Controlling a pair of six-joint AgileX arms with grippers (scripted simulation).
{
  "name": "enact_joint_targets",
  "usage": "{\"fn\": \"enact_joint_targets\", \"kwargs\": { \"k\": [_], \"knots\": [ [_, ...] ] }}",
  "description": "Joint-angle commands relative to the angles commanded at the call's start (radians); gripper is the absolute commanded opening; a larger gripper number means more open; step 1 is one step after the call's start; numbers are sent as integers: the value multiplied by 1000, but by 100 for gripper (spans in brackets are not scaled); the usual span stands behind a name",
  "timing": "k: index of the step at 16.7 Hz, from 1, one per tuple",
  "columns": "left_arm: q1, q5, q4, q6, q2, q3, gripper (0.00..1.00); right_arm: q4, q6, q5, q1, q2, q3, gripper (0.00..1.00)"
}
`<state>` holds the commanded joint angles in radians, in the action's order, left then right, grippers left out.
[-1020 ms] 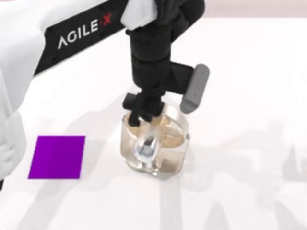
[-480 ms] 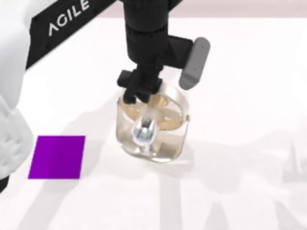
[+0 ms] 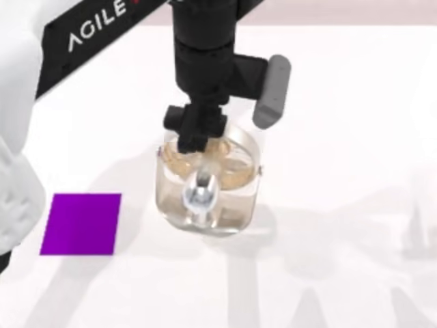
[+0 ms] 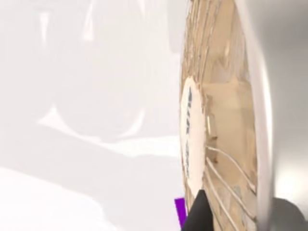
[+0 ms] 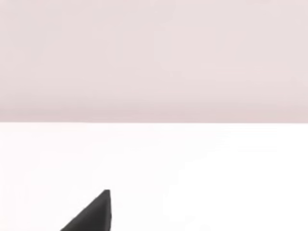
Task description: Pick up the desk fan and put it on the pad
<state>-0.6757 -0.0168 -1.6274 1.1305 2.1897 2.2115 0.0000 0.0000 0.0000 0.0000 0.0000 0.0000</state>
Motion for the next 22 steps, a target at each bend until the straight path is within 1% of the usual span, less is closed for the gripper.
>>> {"fn": "enact_joint_targets", "kwargs": {
  "k": [2,4,7,10,14,18,20,22],
  "knots": [
    [13,-17,-18,-115,-14,-28,0,0,0,0,0,0,0,100],
    [31,-36,-34,-270,-36,-65,0,0,0,0,0,0,0,100],
    [66,-64,-48,-582,-85,-133,0,0,0,0,0,0,0,100],
    [109,-85,-43,-973,-149,-214,0,0,0,0,0,0,0,100],
    [171,-97,-4,-1550,-249,-339,0,0,0,0,0,0,0,100],
    [237,-86,67,-2103,-353,-475,0,0,0,0,0,0,0,100],
    [268,-73,109,-2344,-401,-542,0,0,0,0,0,0,0,100],
    [298,-57,152,-2554,-444,-606,0,0,0,0,0,0,0,100]
  ]
}}
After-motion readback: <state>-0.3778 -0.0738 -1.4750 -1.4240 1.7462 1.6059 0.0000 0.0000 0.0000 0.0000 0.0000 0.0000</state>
